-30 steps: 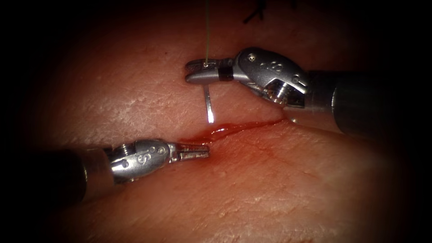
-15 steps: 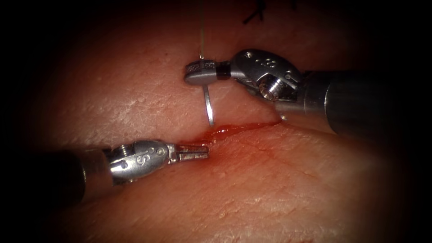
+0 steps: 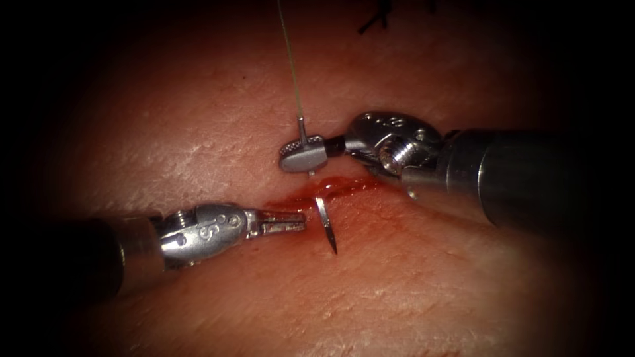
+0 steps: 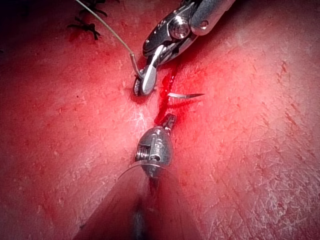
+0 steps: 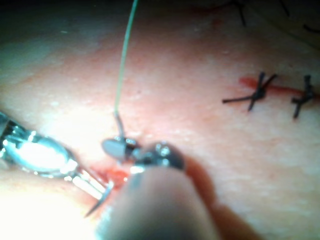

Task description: Wound Closure

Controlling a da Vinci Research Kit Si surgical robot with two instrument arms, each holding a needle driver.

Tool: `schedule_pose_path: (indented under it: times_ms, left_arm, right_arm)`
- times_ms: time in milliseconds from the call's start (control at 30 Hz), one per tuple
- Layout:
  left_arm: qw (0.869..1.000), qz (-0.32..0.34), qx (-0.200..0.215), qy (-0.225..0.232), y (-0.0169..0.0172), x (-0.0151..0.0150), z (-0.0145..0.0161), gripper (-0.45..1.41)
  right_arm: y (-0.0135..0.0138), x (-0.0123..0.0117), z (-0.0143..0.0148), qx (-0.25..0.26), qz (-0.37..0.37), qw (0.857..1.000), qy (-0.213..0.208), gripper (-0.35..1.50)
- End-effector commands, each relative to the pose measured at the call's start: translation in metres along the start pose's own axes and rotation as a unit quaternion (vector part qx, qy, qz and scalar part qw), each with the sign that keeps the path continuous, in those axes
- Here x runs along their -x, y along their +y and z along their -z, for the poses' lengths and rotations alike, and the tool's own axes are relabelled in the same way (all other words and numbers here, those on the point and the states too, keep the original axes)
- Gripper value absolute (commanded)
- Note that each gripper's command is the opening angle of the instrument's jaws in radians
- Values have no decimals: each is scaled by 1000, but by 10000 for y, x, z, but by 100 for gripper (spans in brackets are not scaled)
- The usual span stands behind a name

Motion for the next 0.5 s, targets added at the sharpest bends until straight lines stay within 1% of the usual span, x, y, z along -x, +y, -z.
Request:
schedule_pose_path:
  times_ms: [33, 167, 200, 233, 267, 300, 367, 433, 500]
  left_arm:
    - [1000, 0, 0, 0, -1, 4, -7, -36]
    - [1000, 0, 0, 0, -1, 4, -8, -36]
    - [1000, 0, 0, 0, -1, 4, -8, -36]
    - [1000, 0, 0, 0, -1, 4, -8, -36]
    - [1000, 0, 0, 0, -1, 4, -8, -36]
    - [1000, 0, 0, 0, -1, 4, -8, -36]
    - [1000, 0, 0, 0, -1, 4, -8, -36]
    - [1000, 0, 0, 0, -1, 4, -8, -36]
    - [1000, 0, 0, 0, -1, 4, -8, -36]
  right_arm:
    - [3, -1, -5, -2, 1, 1000, 1, -35]
    - [4, -4, -6, 3, 0, 1000, 5, -35]
    - [6, -8, -6, 13, 25, 1000, 12, -1]
    - [7, -10, -5, 18, 42, 999, 16, 24]
    - [7, -10, -5, 18, 42, 999, 16, 24]
    - [10, -15, -4, 34, 89, 995, 25, 73]
    - [13, -19, -3, 56, 131, 989, 37, 116]
    - [17, -23, -2, 77, 166, 983, 35, 133]
    - [19, -26, -3, 88, 175, 980, 26, 136]
